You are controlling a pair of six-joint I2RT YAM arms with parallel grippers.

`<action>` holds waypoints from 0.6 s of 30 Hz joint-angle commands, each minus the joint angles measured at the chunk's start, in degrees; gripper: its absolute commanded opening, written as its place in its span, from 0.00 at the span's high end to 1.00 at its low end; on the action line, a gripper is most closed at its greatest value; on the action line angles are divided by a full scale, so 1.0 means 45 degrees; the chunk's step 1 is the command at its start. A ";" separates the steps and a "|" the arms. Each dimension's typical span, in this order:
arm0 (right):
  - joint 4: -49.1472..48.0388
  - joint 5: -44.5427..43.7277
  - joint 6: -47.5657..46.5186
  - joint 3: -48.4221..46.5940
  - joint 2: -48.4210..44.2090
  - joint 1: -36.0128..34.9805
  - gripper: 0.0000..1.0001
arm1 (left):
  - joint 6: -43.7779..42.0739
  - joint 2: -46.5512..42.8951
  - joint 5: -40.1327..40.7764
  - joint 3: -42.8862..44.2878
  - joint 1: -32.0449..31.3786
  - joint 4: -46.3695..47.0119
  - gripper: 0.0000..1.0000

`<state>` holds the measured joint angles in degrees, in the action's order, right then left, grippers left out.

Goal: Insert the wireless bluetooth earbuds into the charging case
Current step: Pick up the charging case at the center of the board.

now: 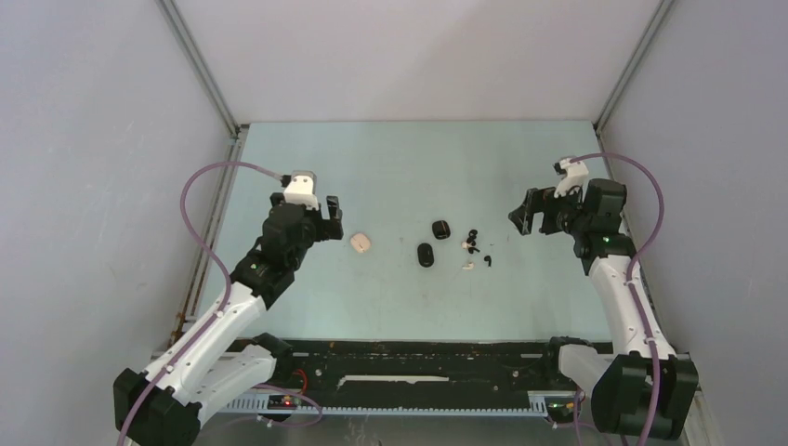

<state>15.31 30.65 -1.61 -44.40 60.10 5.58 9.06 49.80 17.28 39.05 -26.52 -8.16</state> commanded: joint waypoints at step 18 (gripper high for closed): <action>0.0669 0.1107 -0.3094 -0.0445 -0.0071 -0.1776 0.03 | 0.5957 0.4023 -0.0691 0.1971 -0.0235 -0.3276 0.27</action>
<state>17.04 33.63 -12.38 -44.40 60.25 -1.91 27.16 66.67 17.21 48.95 -26.89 -20.73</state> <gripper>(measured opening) 0.977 0.741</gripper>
